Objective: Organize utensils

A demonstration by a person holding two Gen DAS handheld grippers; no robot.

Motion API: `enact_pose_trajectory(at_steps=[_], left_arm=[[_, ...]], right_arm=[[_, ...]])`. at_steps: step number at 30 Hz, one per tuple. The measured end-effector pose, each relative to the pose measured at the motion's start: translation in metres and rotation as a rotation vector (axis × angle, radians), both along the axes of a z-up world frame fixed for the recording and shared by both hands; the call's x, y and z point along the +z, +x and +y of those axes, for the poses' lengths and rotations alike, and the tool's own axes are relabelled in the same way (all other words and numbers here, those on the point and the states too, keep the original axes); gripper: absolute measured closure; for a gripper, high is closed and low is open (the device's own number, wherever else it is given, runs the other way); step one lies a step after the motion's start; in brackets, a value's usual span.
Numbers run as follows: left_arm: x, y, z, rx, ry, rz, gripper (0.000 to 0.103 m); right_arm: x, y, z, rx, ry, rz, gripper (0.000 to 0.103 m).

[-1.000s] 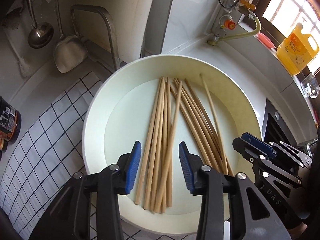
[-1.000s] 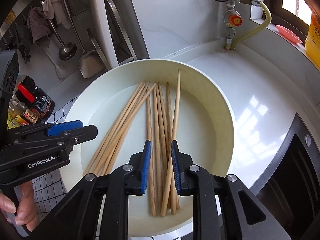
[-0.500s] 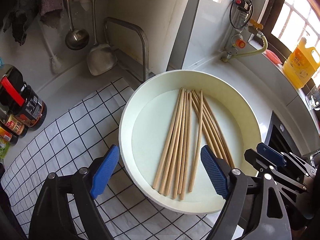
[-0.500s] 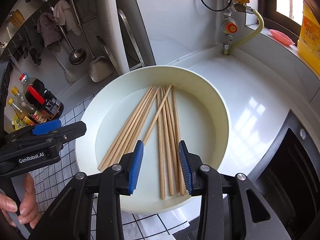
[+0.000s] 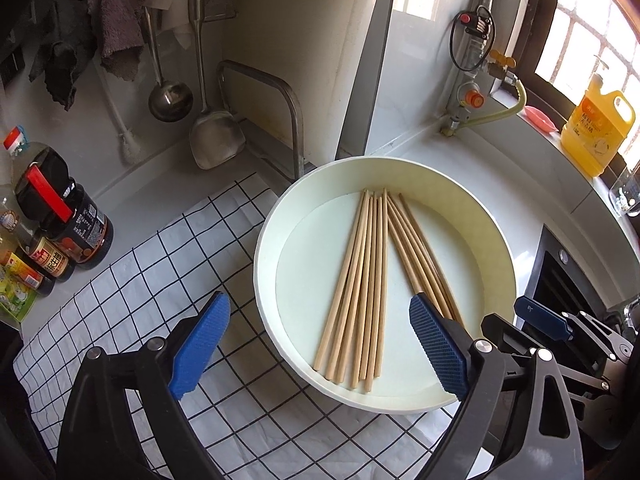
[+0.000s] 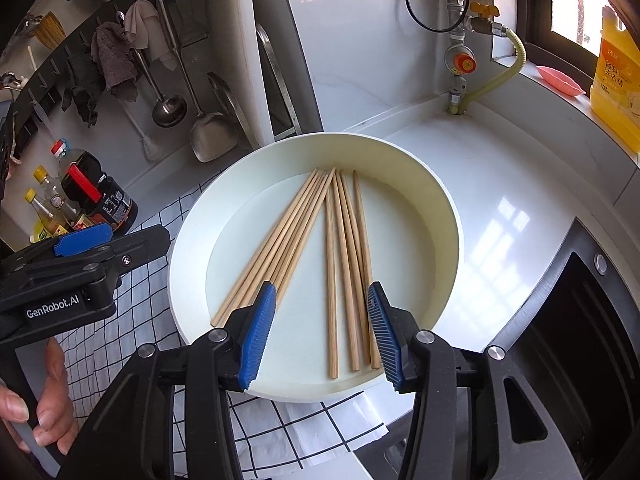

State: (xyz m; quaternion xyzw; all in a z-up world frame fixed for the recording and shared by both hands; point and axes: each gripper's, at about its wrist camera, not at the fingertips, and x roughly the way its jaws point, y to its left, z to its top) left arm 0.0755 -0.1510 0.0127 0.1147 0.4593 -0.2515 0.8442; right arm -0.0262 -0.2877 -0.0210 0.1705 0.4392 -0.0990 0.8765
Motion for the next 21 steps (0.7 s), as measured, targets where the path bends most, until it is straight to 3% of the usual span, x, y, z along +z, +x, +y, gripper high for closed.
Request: enact_pose_trajectory(at_steps=[21], left_arm=[[0.0039, -0.0066, 0.0044, 0.004, -0.009, -0.011, 0.011]], right_arm=[[0.0057, -0.007, 0.0049, -0.004, -0.013, -0.002, 0.054]])
